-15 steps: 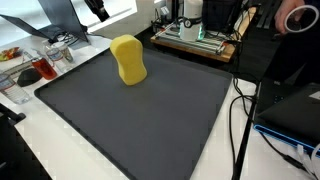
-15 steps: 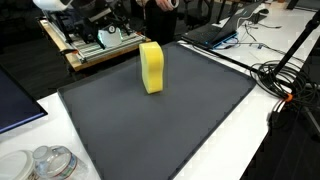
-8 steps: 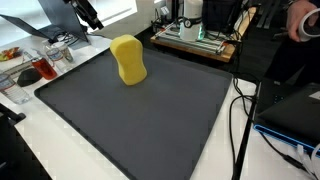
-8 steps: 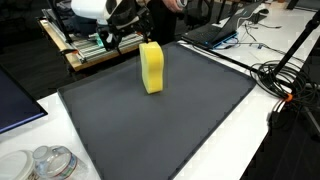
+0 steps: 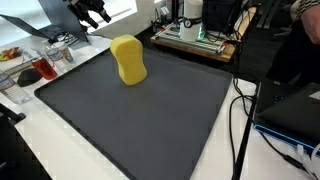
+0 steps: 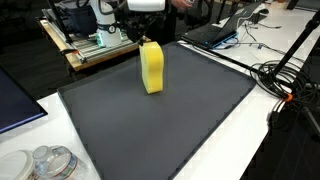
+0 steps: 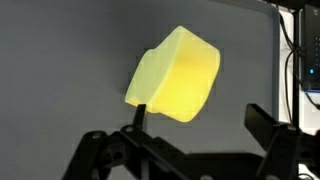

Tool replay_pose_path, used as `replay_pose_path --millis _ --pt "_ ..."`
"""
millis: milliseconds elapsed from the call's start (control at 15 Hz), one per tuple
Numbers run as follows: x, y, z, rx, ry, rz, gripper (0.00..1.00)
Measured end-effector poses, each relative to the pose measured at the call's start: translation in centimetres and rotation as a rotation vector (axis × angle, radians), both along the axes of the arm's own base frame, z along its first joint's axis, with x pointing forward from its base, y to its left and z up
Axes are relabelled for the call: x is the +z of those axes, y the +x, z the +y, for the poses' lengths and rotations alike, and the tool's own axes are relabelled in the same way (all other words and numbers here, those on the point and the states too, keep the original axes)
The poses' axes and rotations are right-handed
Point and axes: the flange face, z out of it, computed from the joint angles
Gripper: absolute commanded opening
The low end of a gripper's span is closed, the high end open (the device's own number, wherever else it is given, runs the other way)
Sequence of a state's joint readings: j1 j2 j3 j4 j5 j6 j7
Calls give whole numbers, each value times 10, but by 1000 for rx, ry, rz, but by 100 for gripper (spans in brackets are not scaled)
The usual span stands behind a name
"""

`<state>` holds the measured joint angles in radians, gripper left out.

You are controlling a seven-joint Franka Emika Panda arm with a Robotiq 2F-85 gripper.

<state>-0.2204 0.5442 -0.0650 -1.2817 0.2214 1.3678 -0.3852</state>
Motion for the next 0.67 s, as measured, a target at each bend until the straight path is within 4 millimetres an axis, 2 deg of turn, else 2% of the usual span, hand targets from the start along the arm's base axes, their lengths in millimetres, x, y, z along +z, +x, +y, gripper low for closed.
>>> replay_pose_path --millis 400,667 --pt "3 15 30 212 64 28 100" --pt "0 22 38 334 104 32 100"
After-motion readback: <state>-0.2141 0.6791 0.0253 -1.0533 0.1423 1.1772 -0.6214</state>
